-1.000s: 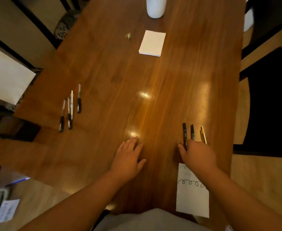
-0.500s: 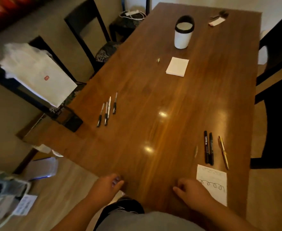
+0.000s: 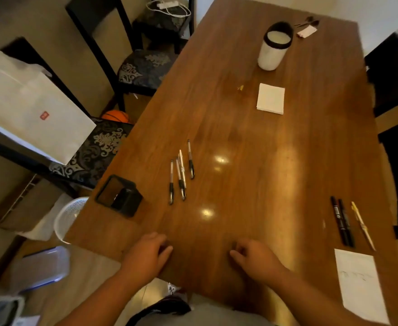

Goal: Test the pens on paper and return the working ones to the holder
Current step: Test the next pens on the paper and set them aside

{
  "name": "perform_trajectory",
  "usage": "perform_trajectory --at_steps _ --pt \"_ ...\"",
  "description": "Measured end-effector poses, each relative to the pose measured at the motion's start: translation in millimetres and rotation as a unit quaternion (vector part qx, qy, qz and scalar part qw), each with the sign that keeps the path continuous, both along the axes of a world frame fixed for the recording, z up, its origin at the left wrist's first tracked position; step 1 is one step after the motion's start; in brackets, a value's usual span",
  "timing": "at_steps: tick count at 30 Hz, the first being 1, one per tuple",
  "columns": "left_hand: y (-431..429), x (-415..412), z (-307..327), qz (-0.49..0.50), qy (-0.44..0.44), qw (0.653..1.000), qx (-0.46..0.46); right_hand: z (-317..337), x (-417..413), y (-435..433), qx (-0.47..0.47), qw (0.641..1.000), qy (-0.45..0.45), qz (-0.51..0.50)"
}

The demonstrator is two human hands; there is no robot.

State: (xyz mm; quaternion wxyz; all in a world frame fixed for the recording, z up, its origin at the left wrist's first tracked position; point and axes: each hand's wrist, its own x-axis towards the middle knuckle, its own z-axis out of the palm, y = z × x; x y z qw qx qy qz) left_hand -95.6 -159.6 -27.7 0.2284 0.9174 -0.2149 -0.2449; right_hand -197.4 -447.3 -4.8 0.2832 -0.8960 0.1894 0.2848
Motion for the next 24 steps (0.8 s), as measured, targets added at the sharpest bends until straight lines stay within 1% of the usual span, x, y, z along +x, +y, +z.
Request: perform_trajectory --at_steps 4,7,10,15,19,24 --pt "-1 32 -10 -0.052 -0.056 0.997 0.018 -2 48 25 0.009 1.0 -0.004 -0.029" --pt "-6 46 -18 -0.081 -0.083 0.991 0.064 -4 83 33 0.008 0.999 -0.022 -0.042" --pt "-9 51 -25 -0.099 -0.088 0.986 0.099 -5 121 36 0.013 0.998 -0.035 -0.059" --pt "-7 52 -34 -0.114 -0.095 0.983 0.109 -4 186 40 0.0 0.994 -0.072 -0.082" --pt "-5 54 -33 -0.116 -0.084 0.984 0.104 -3 237 42 -0.033 0.99 -0.091 -0.101" --pt "-3 56 -32 -0.127 -0.069 0.984 0.1 -7 285 43 -0.083 0.988 -0.088 -0.093"
